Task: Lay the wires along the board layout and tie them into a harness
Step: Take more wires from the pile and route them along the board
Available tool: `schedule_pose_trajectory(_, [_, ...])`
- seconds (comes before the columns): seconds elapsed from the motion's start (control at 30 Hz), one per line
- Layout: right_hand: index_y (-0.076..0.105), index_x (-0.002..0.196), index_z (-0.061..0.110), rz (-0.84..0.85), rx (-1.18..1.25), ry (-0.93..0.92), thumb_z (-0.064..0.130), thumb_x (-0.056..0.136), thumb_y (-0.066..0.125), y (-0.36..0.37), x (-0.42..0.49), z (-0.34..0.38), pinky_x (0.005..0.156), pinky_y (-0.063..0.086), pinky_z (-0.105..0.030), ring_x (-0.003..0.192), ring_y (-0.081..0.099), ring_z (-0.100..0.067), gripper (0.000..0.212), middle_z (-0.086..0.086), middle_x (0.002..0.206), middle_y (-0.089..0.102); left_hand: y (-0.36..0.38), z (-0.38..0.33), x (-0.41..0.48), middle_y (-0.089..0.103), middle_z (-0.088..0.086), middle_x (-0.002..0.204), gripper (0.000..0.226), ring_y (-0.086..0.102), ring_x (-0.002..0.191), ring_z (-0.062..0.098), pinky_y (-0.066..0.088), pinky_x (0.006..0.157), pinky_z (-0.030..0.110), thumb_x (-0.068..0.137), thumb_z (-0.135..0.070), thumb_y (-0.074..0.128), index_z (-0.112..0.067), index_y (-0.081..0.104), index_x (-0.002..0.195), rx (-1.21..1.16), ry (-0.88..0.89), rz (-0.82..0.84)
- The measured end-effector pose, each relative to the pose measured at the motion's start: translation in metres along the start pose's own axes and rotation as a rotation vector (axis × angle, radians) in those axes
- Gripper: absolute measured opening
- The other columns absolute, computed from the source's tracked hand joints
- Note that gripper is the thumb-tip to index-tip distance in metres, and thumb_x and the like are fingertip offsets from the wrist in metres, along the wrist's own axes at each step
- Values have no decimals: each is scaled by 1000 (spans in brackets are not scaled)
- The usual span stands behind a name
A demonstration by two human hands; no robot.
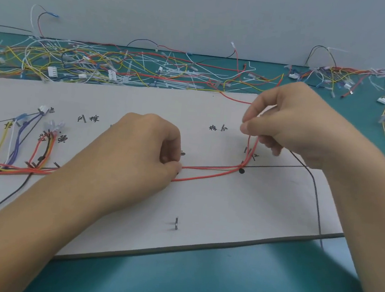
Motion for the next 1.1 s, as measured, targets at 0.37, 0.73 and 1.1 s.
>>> schedule_pose_trajectory(0.37, [67, 104, -11, 393, 559, 168, 7, 99, 55, 39, -1, -8, 62, 61, -27, 78, 77, -30, 22, -30, 95, 75, -4, -19, -2, 57, -11, 55, 17, 58, 63, 2, 43, 52, 22, 75, -16, 71, -23, 62, 62, 1, 180, -8])
schedule_pose_trajectory(0.73, [55, 123, -16, 666, 650, 122, 3, 101, 34, 68, -4, 23, 83, 63, -43, 104, 72, -45, 36, -32, 112, 71, -26, 15, -9, 62, -11, 56, 23, 61, 69, 3, 45, 57, 16, 75, -15, 77, -27, 64, 61, 56, 118, 10])
schedule_pose_trajectory(1.1, [61, 113, -9, 577, 582, 196, 3, 98, 29, 66, 7, 6, 49, 58, -26, 100, 75, -37, 37, -27, 107, 74, 9, -45, 9, 66, -13, 80, 14, 48, 63, -5, 47, 70, 29, 83, -19, 75, -33, 79, 86, 47, 252, 73])
Point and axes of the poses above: each hand's wrist, its own x-axis towards the middle knuckle, its own y-axis out of the palm, z = x × y, the point moved 10 cm from there along x, towards the middle knuckle
